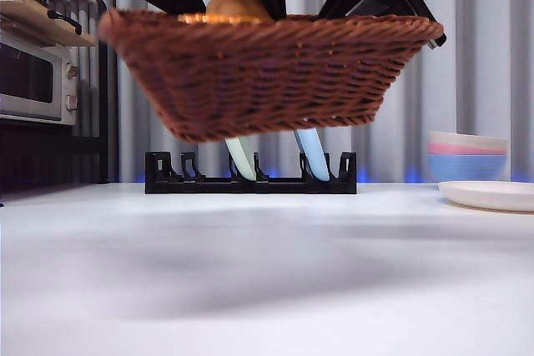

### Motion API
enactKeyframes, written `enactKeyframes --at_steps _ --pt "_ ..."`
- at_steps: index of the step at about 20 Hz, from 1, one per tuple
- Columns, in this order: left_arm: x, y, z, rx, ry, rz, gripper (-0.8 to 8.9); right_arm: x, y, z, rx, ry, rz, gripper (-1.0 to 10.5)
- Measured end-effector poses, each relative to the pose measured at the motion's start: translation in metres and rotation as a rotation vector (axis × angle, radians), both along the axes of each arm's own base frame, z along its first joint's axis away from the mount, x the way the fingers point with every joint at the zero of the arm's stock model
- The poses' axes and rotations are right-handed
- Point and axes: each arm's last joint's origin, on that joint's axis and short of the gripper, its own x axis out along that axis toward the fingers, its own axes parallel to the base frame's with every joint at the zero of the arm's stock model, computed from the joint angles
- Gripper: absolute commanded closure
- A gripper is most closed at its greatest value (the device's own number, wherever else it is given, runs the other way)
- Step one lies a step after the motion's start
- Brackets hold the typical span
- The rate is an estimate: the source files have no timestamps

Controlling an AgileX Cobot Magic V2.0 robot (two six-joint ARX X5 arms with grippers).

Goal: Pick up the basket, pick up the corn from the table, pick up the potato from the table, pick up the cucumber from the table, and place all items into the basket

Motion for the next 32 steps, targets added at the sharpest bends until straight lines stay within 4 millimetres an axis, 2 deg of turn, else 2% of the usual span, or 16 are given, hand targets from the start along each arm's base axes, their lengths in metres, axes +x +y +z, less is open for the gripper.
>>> enactKeyframes --at_steps 5,10,14,16,18,20,22,25,27,30,32 --pt "-0.004 0.006 0.018 0.011 0.008 0.005 1.86 0.002 -0.002 -0.001 -0.053 -0.026 -0.067 9.6" --pt "-0.018 0.02 0.076 -0.044 -0.1 -0.011 1.86 0.003 -0.003 -0.001 -0.076 -0.041 -0.102 9.6" --pt "-0.026 0.029 0.094 -0.009 -0.137 0.004 1.87 0.006 -0.006 -0.002 -0.074 -0.04 -0.112 9.6" --pt "-0.039 0.04 0.114 -0.05 -0.194 0.003 1.87 0.016 -0.013 -0.007 -0.074 -0.029 -0.142 9.6" --pt "-0.063 0.059 0.142 -0.124 -0.279 0.001 1.87 0.031 -0.021 -0.019 -0.076 0.002 -0.199 9.6" --pt "-0.086 0.079 0.161 -0.183 -0.344 0.002 1.87 0.048 -0.025 -0.038 -0.087 0.061 -0.251 9.6" --pt "-0.098 0.09 0.169 -0.212 -0.377 0.004 1.87 0.061 -0.022 -0.063 -0.096 0.14 -0.278 9.6" --pt "-0.104 0.095 0.171 -0.215 -0.38 0.004 1.87 0.071 -0.011 -0.101 -0.119 0.281 -0.286 9.6" --pt "-0.106 0.097 0.17 -0.208 -0.373 0.004 1.87 0.072 -0.008 -0.11 -0.129 0.325 -0.292 8.6" --pt "-0.105 0.097 0.167 -0.178 -0.353 -0.002 1.87 0.071 -0.008 -0.106 -0.124 0.323 -0.295 5.2" --pt "-0.103 0.094 0.165 -0.141 -0.354 -0.019 1.87 0.066 -0.014 -0.091 -0.108 0.295 -0.304 4.7"
